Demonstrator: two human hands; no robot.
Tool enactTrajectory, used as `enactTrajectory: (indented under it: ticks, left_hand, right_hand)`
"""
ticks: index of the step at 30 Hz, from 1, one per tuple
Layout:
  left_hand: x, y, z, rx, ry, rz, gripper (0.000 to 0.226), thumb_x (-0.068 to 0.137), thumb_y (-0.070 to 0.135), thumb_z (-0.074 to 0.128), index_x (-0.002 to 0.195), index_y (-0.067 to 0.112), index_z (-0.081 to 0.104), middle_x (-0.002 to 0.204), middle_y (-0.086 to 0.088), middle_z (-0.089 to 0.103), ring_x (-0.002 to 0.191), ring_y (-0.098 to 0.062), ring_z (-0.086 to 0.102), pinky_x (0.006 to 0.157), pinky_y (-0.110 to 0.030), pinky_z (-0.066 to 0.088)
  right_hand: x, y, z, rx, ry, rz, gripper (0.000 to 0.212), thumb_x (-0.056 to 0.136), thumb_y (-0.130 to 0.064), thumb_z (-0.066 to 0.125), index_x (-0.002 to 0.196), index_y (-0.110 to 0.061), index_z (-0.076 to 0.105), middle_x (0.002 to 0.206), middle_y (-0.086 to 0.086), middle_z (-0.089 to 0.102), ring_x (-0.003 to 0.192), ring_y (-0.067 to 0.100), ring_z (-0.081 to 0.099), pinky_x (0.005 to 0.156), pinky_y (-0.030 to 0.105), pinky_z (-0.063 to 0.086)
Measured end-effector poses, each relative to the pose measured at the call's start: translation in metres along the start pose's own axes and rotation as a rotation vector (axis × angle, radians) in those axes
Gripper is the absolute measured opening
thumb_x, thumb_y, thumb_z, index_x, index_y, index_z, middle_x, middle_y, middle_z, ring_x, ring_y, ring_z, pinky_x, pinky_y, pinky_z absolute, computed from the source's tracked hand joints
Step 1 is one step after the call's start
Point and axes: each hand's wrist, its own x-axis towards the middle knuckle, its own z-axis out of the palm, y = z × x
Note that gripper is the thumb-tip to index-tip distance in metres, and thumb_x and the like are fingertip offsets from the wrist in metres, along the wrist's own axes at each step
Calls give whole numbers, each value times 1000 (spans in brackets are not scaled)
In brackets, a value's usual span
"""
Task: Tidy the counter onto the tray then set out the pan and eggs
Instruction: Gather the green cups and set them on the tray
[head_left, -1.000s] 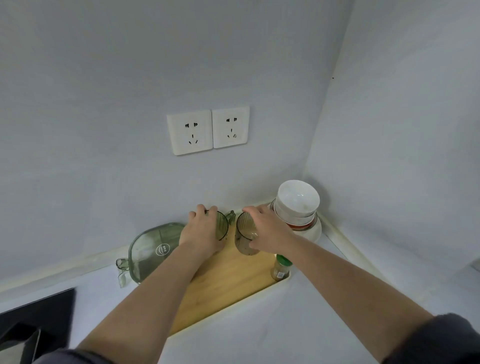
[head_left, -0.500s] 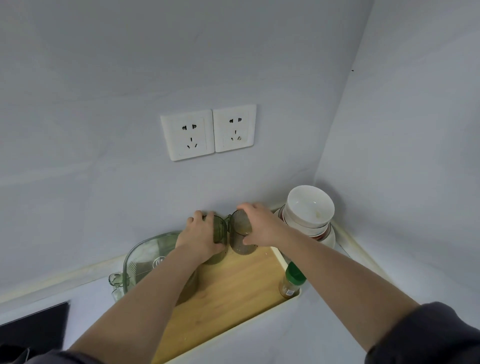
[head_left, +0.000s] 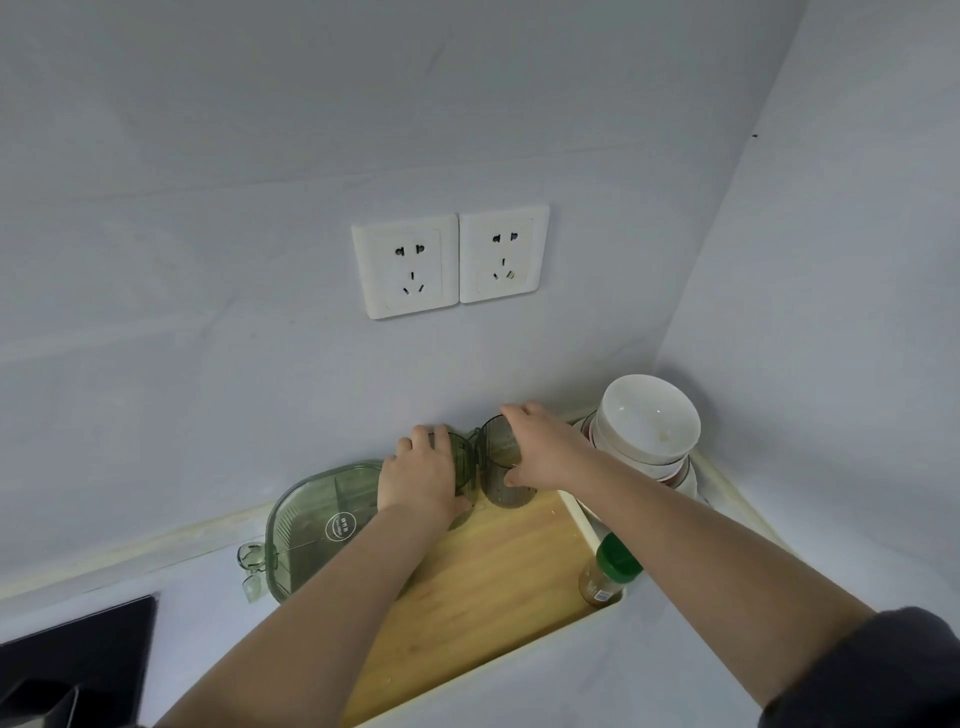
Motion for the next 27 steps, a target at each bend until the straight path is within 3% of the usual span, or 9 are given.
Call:
enactTrajectory:
  ticks: [13, 18, 21, 24, 27]
  left_hand:
    - [-5, 8, 17, 69, 84, -46, 98, 83, 53, 62, 149, 9, 5, 139, -12, 29, 127, -28, 34, 105, -40, 33]
    - [-11, 6, 18, 35, 108, -72, 106, 78, 63, 59, 150, 13, 0, 151, -12, 15, 142, -30, 14, 112, -51, 22]
    - [-21, 3, 15, -22, 96, -62, 106, 82, 68, 52, 151, 13, -8, 158, -9, 2, 147, -30, 1, 116, -53, 14]
    - [-41, -3, 5, -136, 148, -40, 94, 87, 64, 46, 151, 14, -1, 159, -7, 6, 148, -28, 2, 117, -51, 12]
    - [-72, -16, -5, -276, 283, 22, 76, 89, 52, 50, 148, 15, 19, 153, -5, 25, 145, -25, 17, 117, -48, 18]
  right_hand:
    - [-9, 8, 4, 5, 48, -41, 95, 76, -36, 74, 150, -25, 15, 150, 3, 28, 133, 26, 37, 93, 40, 44]
    - [-18, 9, 4, 16, 78, -41, 103, 75, -42, 76, 151, -26, 9, 156, 6, 16, 143, 27, 18, 105, 48, 39]
    - [-29, 4, -3, 36, 105, -54, 101, 76, -41, 73, 152, -26, 7, 156, 5, 18, 144, 26, 17, 108, 46, 37]
    - [-49, -10, -10, 137, 171, -71, 90, 82, -34, 68, 152, -24, 12, 153, 4, 24, 142, 24, 21, 108, 43, 37]
    - [-77, -31, -11, 331, 267, -77, 78, 87, -30, 63, 151, -25, 18, 152, 0, 27, 141, 19, 26, 110, 38, 34]
